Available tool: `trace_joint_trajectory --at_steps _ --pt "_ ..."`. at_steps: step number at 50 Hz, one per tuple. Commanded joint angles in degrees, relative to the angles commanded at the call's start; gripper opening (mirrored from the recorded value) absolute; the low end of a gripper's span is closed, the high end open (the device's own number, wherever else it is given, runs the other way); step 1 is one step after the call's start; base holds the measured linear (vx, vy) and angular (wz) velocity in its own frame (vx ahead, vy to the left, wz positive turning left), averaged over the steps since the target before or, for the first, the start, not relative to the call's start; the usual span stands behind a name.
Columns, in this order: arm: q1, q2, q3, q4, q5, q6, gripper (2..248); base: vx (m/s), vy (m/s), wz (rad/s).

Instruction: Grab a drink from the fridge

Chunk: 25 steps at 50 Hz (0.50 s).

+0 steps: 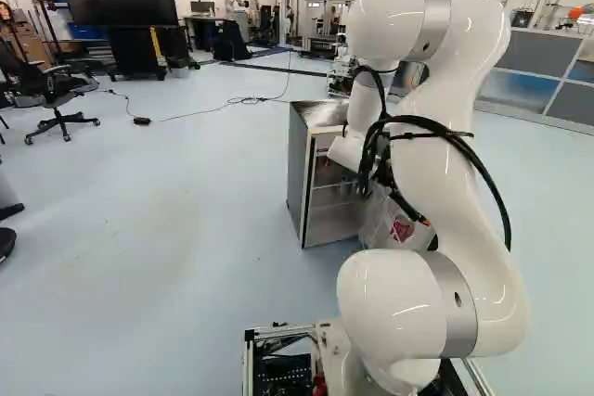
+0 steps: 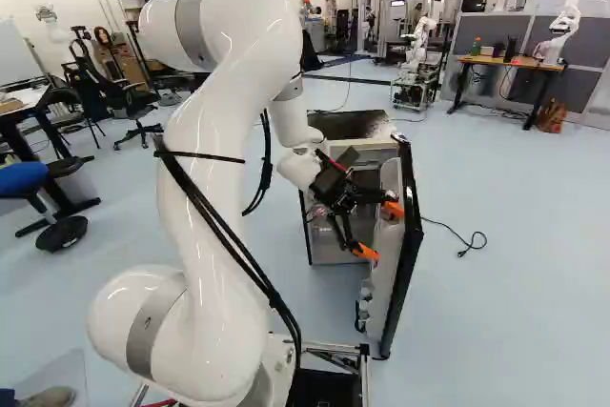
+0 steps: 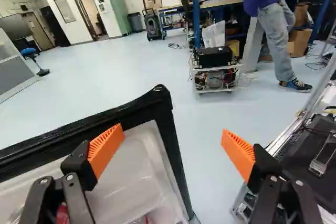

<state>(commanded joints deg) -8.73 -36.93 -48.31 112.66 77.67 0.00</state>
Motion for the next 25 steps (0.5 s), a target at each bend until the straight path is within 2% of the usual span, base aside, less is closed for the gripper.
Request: trace_joint_trajectory --at_steps 14,25 --pt "0.13 -0.84 -2.41 -4.32 -0.05 0.00 247 0.000 0.000 0.000" --pt "-1.63 -2.40 -6.36 -7.12 -0.05 0.00 247 0.000 0.000 0.000"
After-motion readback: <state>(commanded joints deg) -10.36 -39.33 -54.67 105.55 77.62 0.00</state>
